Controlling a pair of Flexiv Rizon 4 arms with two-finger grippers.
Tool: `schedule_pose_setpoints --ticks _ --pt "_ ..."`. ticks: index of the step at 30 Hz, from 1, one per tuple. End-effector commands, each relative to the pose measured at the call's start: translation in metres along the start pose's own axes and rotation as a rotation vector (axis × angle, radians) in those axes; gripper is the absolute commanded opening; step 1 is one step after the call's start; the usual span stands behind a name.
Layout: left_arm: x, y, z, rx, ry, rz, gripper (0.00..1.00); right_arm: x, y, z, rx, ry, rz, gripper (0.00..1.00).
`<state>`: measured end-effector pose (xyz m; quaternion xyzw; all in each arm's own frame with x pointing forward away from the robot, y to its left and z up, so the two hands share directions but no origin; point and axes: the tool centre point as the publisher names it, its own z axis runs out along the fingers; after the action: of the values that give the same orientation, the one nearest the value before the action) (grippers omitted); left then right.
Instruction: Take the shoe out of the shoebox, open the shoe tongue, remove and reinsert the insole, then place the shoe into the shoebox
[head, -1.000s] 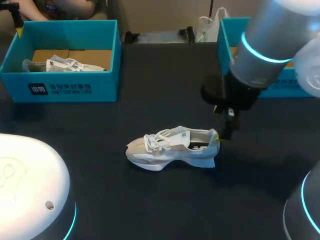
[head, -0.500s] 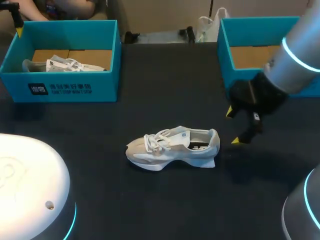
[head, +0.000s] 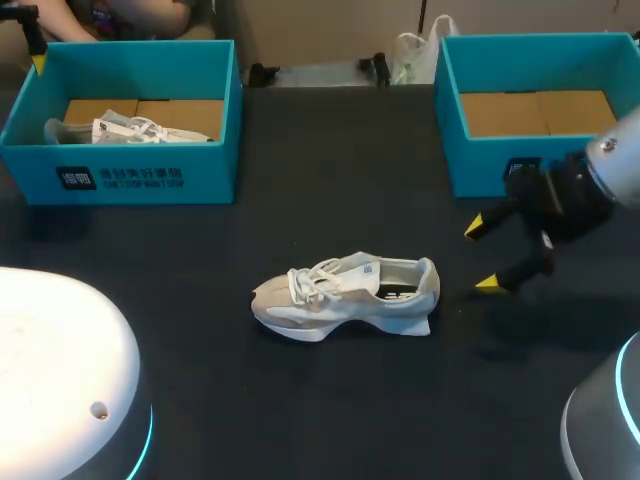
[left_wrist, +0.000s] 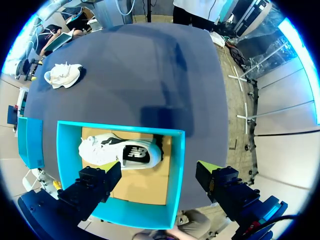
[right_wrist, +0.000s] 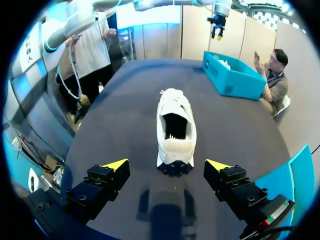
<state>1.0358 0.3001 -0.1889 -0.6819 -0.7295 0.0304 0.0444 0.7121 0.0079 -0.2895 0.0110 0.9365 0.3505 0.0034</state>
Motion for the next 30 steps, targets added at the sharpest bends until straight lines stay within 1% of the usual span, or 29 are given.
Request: schedule_pose_setpoints --ticks 1,12,13,14,17,21,27,28,30 --pt "0.000 0.000 -0.001 0.000 0.002 0.000 1.00 0.003 -0.003 0.000 -0.077 -0.008 -0.002 1.00" --pt "0.000 0.000 -0.001 0.000 0.002 0.000 1.00 0.003 -0.003 0.000 -0.077 -0.008 -0.002 1.00" --pt "0.000 0.000 -0.001 0.000 0.002 0.000 1.00 0.003 -0.007 0.003 -0.063 -0.010 0.009 1.00" --pt "0.000 0.000 -0.001 0.000 0.002 0.000 1.00 0.002 -0.010 0.005 -0.066 -0.018 0.013 1.00" --pt "0.000 0.000 -0.001 0.000 0.002 0.000 1.00 -0.004 -0.023 0.012 -0.119 -0.051 0.043 1.00" --pt "0.000 0.000 -0.001 0.000 0.002 0.000 1.00 -0.010 -0.034 0.023 -0.220 -0.089 0.034 1.00" --pt "0.000 0.000 -0.001 0.000 0.002 0.000 1.00 -0.010 -0.047 0.039 -0.241 -0.092 0.023 1.00" --pt "0.000 0.000 -0.001 0.000 0.002 0.000 1.00 -0.010 -0.050 0.042 -0.234 -0.099 0.030 1.00" --pt "0.000 0.000 -0.001 0.000 0.002 0.000 1.00 -0.010 -0.054 0.048 -0.249 -0.110 0.046 1.00"
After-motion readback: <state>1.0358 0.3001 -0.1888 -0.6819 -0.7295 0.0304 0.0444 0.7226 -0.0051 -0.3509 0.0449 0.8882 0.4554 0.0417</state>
